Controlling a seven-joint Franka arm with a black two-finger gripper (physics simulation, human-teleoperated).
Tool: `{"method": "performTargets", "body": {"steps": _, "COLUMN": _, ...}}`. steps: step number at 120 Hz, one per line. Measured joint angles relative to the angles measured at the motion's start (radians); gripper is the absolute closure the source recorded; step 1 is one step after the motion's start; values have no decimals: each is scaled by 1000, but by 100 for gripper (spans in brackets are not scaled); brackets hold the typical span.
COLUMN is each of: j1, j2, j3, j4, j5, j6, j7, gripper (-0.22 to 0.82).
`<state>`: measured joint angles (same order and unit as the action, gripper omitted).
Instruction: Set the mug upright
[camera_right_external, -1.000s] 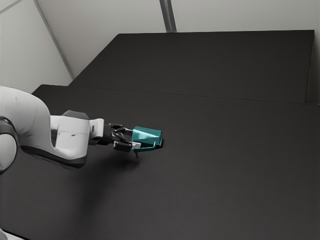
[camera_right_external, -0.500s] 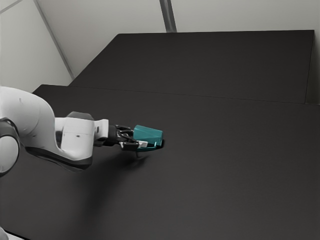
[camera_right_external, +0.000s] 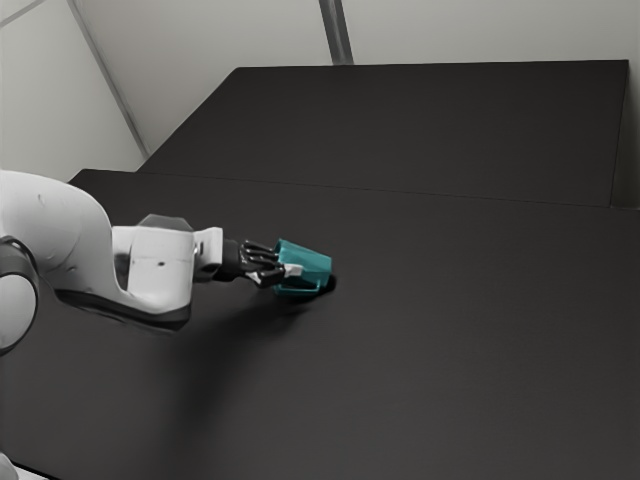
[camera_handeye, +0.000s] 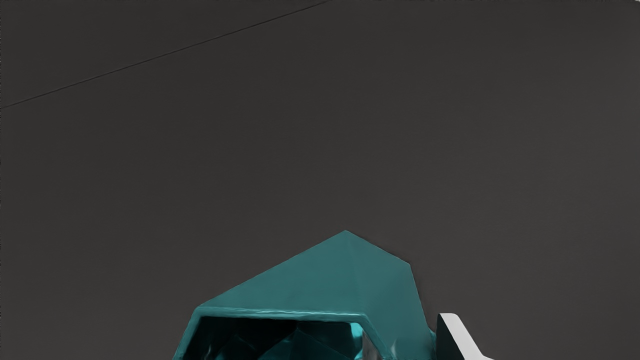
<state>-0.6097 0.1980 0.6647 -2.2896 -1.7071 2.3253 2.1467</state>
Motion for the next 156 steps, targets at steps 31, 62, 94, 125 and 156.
{"method": "performTargets", "body": {"steps": 31, "j1": -1, "j2": -5, "j3": -2, "j4": 13, "j5": 0, "j6": 7, "j7": -22, "gripper": 75}}
{"method": "performTargets", "body": {"steps": 62, "j1": 3, "j2": -47, "j3": -52, "j4": 52, "j5": 30, "j6": 56, "j7": -42, "gripper": 76}}
{"method": "performTargets", "body": {"steps": 94, "j1": -1, "j2": -67, "j3": -126, "j4": 178, "j5": 698, "j6": 172, "j7": -274, "gripper": 78}}
{"method": "performTargets", "body": {"steps": 125, "j1": -1, "j2": -170, "j3": -151, "j4": 180, "j5": 1388, "j6": -28, "j7": -821, "gripper": 79}}
{"method": "performTargets", "body": {"steps": 156, "j1": 17, "j2": -363, "j3": -167, "j4": -50, "j5": 1725, "j6": -38, "j7": -1263, "gripper": 79}}
